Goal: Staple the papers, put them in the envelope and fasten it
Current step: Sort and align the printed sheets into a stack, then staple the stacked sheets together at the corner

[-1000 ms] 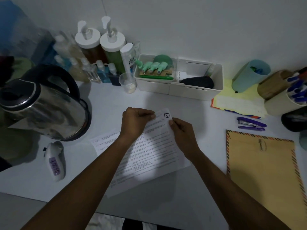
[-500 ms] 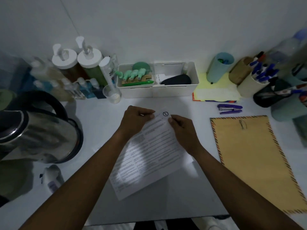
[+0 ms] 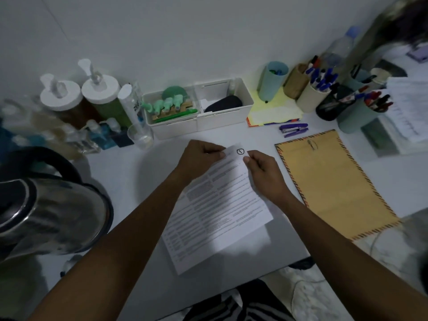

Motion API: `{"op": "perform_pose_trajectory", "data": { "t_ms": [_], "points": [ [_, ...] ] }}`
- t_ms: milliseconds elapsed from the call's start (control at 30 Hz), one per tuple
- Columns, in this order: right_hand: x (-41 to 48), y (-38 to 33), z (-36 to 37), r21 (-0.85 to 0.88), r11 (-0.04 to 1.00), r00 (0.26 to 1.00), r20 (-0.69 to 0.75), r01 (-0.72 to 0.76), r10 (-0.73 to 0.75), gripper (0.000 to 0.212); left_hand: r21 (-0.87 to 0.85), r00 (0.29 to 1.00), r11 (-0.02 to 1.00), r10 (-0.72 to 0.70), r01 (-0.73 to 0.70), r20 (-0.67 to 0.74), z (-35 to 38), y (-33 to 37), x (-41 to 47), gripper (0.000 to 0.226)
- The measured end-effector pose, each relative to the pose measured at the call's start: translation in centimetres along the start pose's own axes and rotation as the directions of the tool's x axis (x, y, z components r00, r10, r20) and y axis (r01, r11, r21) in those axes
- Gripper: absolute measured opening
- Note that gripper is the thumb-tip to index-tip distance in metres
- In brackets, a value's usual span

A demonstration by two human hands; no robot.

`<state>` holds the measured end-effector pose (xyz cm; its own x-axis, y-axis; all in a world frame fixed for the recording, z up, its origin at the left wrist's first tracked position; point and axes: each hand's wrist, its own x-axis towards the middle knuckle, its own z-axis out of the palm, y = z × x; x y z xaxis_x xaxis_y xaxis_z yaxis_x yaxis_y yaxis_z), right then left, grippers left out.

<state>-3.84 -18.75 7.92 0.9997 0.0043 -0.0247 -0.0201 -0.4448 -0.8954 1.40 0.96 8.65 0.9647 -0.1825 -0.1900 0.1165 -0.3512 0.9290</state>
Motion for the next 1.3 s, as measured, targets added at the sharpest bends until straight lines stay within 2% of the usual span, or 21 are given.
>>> {"op": "perform_pose_trajectory", "data": {
  "t_ms": [300, 400, 533, 667, 800, 967, 1167, 1300],
  "points": [
    [-2.0, 0.7, -3.7, 0.091, 0.995, 0.988, -0.145, -0.039, 0.052, 0.033, -0.001, 0.998, 0.999, 0.048, -0.048, 0.031, 3.7, 1.9, 1.2, 0.016],
    [-2.2, 1.8, -5.0, 0.13, 0.991, 0.98, -0.185, -0.043, 0.067, 0.031, 0.067, 0.992, 0.992, 0.106, -0.111, 0.069, 5.2, 3.1, 1.5, 0.012],
    [-1.7, 3.5, -6.5, 0.152, 0.987, 0.979, -0.185, -0.059, 0.087, 0.023, 0.188, 0.972, 0.957, 0.198, -0.219, 0.125, 7.0, 4.3, 2.1, 0.018],
    [-0.8, 4.7, -7.3, 0.186, 0.982, 0.982, -0.176, -0.04, 0.073, 0.021, 0.202, 0.975, 0.959, 0.17, -0.197, 0.144, 8.3, 4.0, 2.9, 0.032],
    [0.1, 5.6, -7.7, 0.171, 0.985, 0.99, -0.133, -0.028, 0.051, 0.024, 0.183, 0.988, 0.973, 0.123, -0.138, 0.091, 8.8, 4.1, 3.1, 0.015],
    [1.4, 5.8, -7.3, 0.115, 0.993, 0.996, -0.087, -0.026, 0.036, 0.023, 0.192, 0.995, 0.977, 0.094, -0.095, 0.015, 8.5, 3.5, 3.3, 0.016],
    [2.1, 6.7, -6.4, 0.127, 0.987, 0.994, -0.025, -0.102, 0.106, 0.031, 0.246, 0.993, 0.968, 0.078, -0.055, -0.089, 8.6, 3.2, 3.1, 0.018],
    [2.4, 8.3, -6.5, 0.099, 0.97, 0.975, 0.026, -0.222, 0.22, 0.027, 0.343, 0.995, 0.938, 0.071, -0.041, -0.074, 9.6, 2.3, 3.8, 0.015]
  ]
}}
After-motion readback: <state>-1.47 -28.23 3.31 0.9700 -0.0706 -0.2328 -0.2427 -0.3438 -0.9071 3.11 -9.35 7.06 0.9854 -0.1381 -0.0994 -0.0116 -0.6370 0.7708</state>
